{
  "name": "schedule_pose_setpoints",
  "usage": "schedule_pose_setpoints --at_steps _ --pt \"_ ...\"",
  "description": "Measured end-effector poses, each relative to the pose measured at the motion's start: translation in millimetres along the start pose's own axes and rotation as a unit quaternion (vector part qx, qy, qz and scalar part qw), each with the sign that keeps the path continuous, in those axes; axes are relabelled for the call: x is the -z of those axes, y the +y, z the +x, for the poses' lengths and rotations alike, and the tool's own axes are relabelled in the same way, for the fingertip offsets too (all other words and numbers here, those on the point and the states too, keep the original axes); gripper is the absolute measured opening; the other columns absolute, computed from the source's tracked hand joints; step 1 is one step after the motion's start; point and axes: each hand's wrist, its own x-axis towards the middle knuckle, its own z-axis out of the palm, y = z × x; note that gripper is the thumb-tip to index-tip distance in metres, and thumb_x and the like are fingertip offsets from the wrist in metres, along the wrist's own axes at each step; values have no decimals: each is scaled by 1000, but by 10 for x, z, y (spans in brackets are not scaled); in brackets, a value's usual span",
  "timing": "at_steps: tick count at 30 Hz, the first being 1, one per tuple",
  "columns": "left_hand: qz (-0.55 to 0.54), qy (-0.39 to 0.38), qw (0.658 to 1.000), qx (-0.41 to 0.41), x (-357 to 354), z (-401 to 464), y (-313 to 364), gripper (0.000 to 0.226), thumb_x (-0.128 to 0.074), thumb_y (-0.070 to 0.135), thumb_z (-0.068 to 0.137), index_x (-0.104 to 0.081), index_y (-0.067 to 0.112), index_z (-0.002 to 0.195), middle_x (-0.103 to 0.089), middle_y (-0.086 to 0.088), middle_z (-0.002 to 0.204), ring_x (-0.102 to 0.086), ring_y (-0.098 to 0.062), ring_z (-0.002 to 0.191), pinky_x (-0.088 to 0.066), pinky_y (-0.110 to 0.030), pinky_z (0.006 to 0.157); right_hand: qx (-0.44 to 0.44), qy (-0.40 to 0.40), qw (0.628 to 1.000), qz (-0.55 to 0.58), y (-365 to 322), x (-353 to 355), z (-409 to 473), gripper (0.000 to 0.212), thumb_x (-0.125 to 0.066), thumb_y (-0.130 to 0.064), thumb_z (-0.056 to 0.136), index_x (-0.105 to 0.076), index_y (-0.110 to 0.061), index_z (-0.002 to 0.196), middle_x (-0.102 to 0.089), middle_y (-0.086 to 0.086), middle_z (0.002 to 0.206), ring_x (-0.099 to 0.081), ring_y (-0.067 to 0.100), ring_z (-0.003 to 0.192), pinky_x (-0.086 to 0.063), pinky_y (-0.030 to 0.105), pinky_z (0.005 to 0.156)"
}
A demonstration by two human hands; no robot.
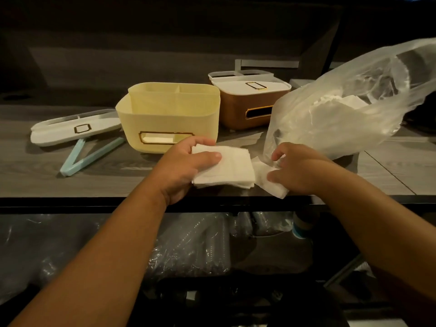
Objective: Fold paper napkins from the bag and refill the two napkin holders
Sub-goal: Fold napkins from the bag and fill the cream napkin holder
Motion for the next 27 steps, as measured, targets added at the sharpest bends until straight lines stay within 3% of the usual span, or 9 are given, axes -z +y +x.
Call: schedule_pose_setpoints --at_steps 4,9,11,14,15,18,20,24,27 --pt "92 48 993 56 112 5 35 24 -75 11 86 -68 21 108 -64 -4 112 -62 -23 104 -57 -41 91 19 -20 999 -17 -79 -33 -18 34 -65 -23 94 -58 -27 127 -59 -1 130 -54 17 107 -49 31 93" --pt "37 49 994 95 183 10 88 26 -71 3 87 -67 12 111 -68 -9 112 -64 -25 105 -57 -40 89 96 28 987 127 -208 273 -177 19 -64 -17 95 -58 -34 102 -59 -9 110 -56 9 92 -43 19 65" --pt "18 49 994 95 184 24 84 21 -70 9 90 -67 10 110 -71 -12 112 -67 -27 105 -56 -43 92 138 24 945 297 -350 472 -334 16 -63 -16 95 -62 -31 100 -63 -7 104 -63 13 92 -55 20 65" --pt "22 58 992 108 179 49 82 30 -69 39 92 -70 15 111 -71 -8 116 -66 -26 107 -55 -47 94 186 -36 825 532 -566 549 -423 16 -65 -5 92 -67 -21 96 -67 4 111 -66 21 104 -60 41 89" --pt "28 64 990 122 186 60 87 38 -64 51 92 -71 18 110 -69 -6 117 -64 -26 108 -55 -46 94 194 -49 824 530 -616 496 -393 16 -66 -4 91 -67 -19 98 -68 6 110 -67 20 99 -59 40 86" --pt "-51 38 989 134 212 70 88 60 -45 71 92 -70 21 112 -74 -6 113 -69 -29 106 -55 -49 94 174 -42 923 341 -715 182 -203 22 -72 -15 90 -64 -23 109 -69 -1 102 -66 11 84 -53 24 65" --pt "-88 24 990 112 222 52 78 61 -44 72 91 -64 23 122 -76 -5 110 -71 -27 104 -56 -48 92 147 -19 964 221 -733 -22 -116 28 -74 -25 89 -60 -30 113 -65 -10 105 -62 7 89 -51 21 67" --pt "44 24 998 31 195 -65 1 37 -78 42 83 -68 22 113 -75 -6 108 -73 -24 97 -59 -44 87 153 38 968 196 -693 -197 -76 36 -78 -34 85 -56 -34 113 -58 -15 106 -57 7 94 -51 23 78" --pt "167 64 983 -34 193 -110 -67 38 -80 16 78 -66 32 110 -67 2 113 -69 -20 98 -60 -43 86 148 51 963 220 -616 -228 -35 45 -82 -36 81 -53 -39 115 -54 -12 116 -56 8 98 -53 26 84"
